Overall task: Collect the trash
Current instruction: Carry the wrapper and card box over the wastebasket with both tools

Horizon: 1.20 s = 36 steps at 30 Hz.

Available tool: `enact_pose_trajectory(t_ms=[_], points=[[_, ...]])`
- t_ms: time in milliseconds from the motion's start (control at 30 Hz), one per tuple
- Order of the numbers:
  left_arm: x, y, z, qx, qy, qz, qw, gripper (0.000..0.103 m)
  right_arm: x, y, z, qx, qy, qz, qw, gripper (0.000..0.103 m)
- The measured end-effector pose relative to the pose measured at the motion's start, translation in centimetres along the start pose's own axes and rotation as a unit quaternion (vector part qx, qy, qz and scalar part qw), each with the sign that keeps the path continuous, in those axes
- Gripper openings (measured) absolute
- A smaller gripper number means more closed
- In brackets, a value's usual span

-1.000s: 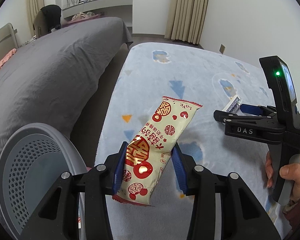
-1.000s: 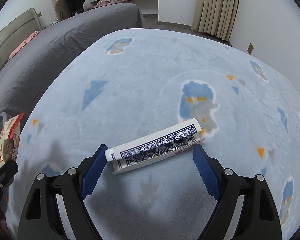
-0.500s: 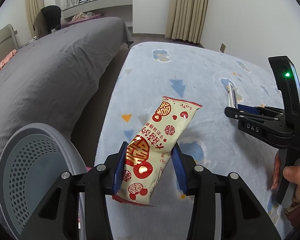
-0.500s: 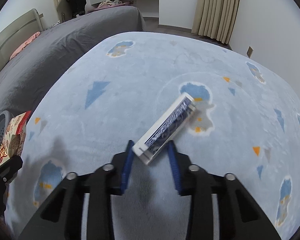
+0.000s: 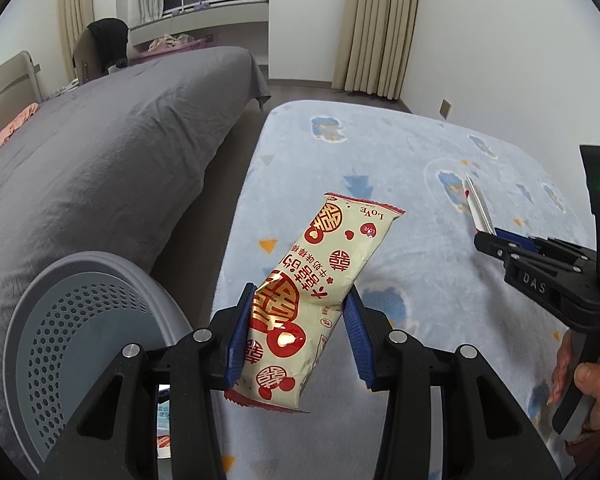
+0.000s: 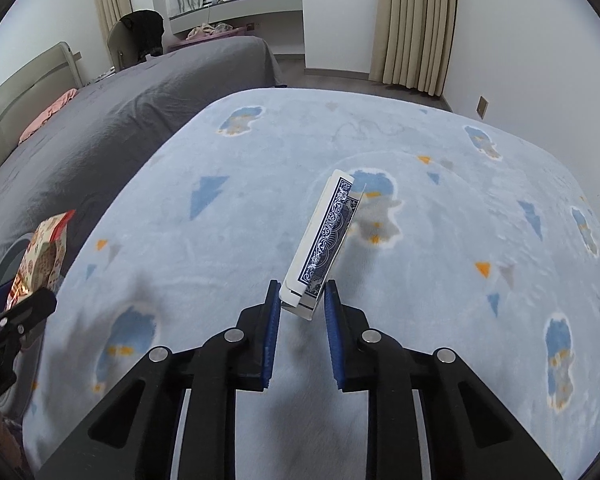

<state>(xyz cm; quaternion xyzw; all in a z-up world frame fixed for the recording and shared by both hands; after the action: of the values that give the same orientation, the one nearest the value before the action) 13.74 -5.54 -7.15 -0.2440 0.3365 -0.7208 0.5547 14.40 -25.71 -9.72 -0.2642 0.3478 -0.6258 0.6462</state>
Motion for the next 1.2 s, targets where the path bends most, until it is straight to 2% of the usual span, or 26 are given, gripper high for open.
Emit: enact_pose_trajectory(t_ms=[233,567,867,1200], points=[[-2.1,-2.6,-0.4,0.023,-0.006,0.011,0.9996,0.043,-3.4,-3.1,-1.2,0.024,-0.004,0.023,0.999,0.022],[-8.2,-6.1,-2.1,0.049,-0.034,0.062,0.9963,0.043,-10.9,-6.1,-2.0,0.047,-0.049,0.071,0.995,0.022],[-13.5,-7.9,-4.0,0.052,-0.072,0.113,0.9896,0.043,-17.8,-6.6,-3.1,0.044,-0.09,0.118,0.988,0.022],[-17.8,-9.2,-7.5,0.042,-0.106,0.151,0.9819,0.043,-23.9,-6.6,-4.2,0.028,-0.133,0.175,0.975,0.022]])
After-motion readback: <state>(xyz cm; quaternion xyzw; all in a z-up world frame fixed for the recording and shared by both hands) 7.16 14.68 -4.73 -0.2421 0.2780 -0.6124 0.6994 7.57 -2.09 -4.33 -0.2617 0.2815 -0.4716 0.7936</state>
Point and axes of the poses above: each gripper's, at about its wrist camera, not at the fingertips, and y roughly the way its jaws point, x to its right, z to its top, the point moved 5 cm from there along y, roughly the way its jaws point, and after that the axes turned 5 degrees about z, right-handed, at the moved point
